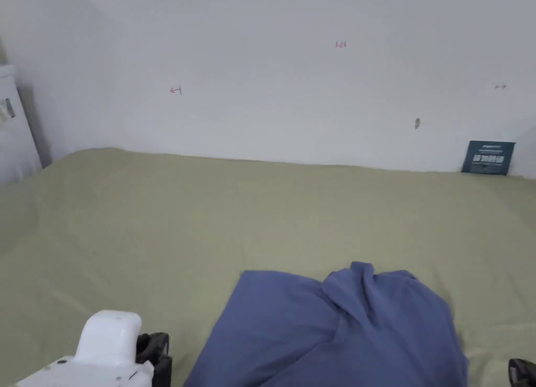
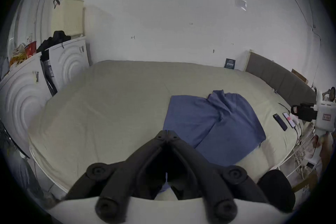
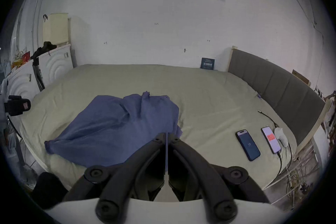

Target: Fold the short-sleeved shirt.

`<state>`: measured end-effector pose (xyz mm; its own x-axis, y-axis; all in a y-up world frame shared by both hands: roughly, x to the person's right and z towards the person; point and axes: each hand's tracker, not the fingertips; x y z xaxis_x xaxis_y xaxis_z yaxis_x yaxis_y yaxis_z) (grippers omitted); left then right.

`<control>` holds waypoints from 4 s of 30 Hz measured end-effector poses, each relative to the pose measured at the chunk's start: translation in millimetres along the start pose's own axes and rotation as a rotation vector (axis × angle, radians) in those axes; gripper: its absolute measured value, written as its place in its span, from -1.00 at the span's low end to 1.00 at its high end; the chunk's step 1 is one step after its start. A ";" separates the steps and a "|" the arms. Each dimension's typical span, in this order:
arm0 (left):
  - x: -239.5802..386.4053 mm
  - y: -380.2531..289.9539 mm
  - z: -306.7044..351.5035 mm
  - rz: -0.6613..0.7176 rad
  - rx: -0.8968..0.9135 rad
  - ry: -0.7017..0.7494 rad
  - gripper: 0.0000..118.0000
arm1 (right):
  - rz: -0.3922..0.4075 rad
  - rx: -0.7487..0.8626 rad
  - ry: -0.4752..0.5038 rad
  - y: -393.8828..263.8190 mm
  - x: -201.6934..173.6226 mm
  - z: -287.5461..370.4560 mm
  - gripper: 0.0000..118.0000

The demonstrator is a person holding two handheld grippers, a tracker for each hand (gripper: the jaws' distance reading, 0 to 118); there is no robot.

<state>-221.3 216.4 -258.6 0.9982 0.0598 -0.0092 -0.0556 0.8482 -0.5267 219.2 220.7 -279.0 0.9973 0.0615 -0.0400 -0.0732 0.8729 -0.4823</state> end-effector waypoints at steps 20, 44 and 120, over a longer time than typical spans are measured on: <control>-60.5 -37.9 -83.2 0.082 -0.501 -0.131 0.94 | -0.010 -0.170 0.045 -16.8 -3.9 -18.1 -0.95; -39.7 -52.0 -81.4 -0.118 -0.537 -0.114 -0.96 | 0.033 -0.262 0.144 19.4 -5.6 -103.6 -0.95; -78.4 315.6 -95.7 0.068 0.102 -0.072 -0.96 | 0.074 -0.003 0.195 347.6 26.6 -219.8 -0.97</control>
<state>-314.9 429.0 -505.4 0.9879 0.1534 0.0208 -0.1290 0.8898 -0.4378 219.2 419.3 -640.1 0.9692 0.0299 -0.2443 -0.1463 0.8683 -0.4740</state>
